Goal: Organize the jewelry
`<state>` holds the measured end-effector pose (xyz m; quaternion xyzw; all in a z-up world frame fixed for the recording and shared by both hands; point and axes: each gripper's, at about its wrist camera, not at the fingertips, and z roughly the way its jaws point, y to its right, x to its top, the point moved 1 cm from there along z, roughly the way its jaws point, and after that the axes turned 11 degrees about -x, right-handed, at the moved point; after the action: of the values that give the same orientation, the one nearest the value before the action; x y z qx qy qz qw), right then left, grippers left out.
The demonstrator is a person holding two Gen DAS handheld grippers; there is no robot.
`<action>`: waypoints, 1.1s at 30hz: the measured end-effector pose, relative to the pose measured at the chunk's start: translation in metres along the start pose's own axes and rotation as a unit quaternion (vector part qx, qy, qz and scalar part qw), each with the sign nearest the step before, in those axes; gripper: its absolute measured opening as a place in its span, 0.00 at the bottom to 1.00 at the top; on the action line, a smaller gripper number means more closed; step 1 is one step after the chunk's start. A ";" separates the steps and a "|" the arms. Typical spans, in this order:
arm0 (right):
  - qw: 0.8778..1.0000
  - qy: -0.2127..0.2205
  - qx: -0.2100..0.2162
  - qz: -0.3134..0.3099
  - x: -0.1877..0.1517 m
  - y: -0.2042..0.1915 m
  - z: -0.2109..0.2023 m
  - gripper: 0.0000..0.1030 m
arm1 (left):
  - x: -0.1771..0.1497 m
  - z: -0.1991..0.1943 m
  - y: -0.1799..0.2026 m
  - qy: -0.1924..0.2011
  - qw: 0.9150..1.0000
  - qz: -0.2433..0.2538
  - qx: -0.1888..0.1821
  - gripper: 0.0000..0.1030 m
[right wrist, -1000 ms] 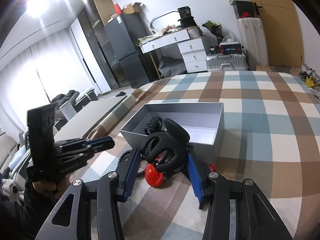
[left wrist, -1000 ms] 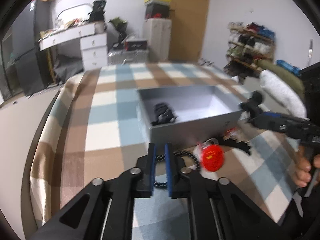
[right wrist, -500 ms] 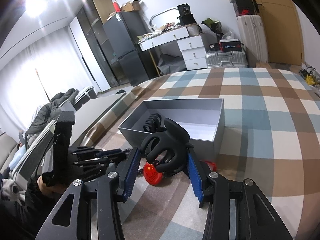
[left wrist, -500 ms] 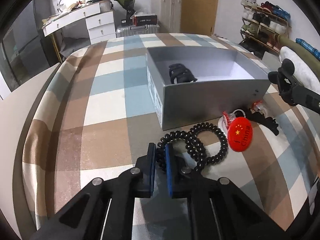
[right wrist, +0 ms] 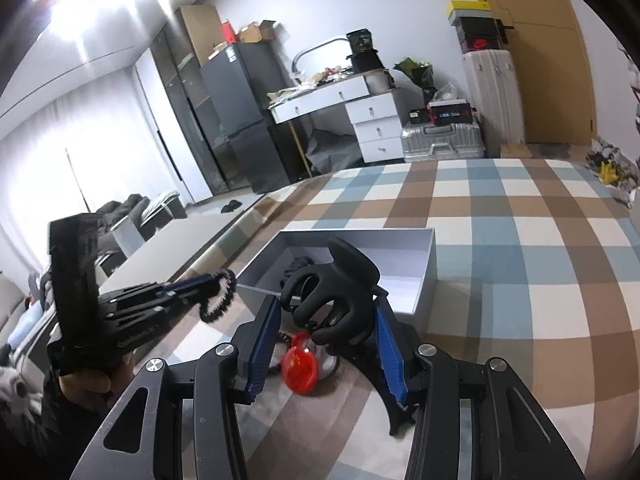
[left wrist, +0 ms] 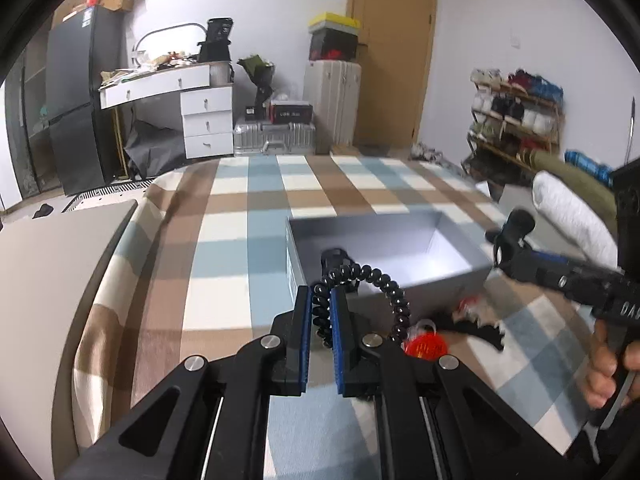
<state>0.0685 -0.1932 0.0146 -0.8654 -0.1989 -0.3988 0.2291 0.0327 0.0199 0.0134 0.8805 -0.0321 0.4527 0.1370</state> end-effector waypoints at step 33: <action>0.998 -0.047 -0.018 0.036 0.020 0.004 0.052 0.45 | 0.025 0.061 0.012 -0.013 1.000 0.008 0.010 0.05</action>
<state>0.1137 -0.1644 -0.0008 -0.8938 -0.1708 -0.3528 0.2181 0.0929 -0.0063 0.0025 0.8871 -0.0369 0.4429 0.1243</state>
